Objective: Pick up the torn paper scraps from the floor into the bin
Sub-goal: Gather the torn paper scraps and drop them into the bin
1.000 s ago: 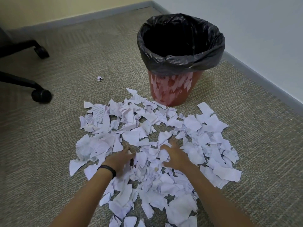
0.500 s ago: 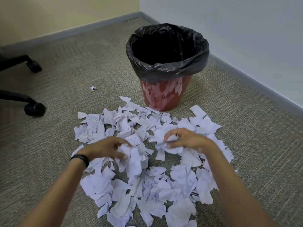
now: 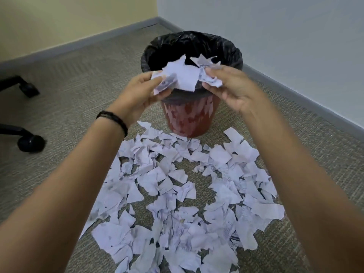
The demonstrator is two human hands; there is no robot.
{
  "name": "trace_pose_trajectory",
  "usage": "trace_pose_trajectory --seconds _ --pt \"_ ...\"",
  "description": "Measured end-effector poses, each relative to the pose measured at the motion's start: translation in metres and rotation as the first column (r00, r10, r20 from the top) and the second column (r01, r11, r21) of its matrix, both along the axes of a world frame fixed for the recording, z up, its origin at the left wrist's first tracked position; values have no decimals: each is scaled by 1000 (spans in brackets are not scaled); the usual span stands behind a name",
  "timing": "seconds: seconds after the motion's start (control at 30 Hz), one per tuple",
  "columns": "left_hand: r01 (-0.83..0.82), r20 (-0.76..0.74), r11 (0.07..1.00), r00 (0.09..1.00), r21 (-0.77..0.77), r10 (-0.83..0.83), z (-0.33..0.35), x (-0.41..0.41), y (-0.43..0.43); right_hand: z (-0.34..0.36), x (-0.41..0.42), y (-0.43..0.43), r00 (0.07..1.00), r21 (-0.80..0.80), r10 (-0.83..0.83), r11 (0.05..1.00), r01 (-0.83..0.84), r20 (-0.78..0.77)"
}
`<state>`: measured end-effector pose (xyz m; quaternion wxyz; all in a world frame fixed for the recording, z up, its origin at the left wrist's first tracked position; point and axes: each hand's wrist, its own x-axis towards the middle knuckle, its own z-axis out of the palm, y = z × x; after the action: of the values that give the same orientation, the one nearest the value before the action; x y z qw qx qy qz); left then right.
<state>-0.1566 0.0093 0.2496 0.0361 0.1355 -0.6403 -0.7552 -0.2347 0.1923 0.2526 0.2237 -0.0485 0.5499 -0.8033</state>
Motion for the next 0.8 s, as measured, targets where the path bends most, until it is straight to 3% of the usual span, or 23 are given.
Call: trace_pose_trajectory --seconds 0.23,0.37,0.5,0.6,0.7,0.8 --pt "-220 42 944 975 245 217 13 -41 12 21 -4 -22 969 -172 -177 963 207 172" --pt "-243 45 922 969 302 241 22 -49 17 33 -9 -23 968 -202 -175 956 211 182" --pt "-190 0 939 980 285 198 29 -47 28 41 -11 -23 970 -310 -162 927 213 182" --pt "-92 -74 964 991 250 114 30 -40 34 38 -9 -16 982 -282 -166 941 187 95" --pt "-4 -93 998 996 69 11 21 -29 35 23 -2 -5 986 -216 -146 968 125 -86" --pt "-19 -71 997 997 -80 13 -6 -13 25 -8 11 10 967 -106 -219 973 206 -132"
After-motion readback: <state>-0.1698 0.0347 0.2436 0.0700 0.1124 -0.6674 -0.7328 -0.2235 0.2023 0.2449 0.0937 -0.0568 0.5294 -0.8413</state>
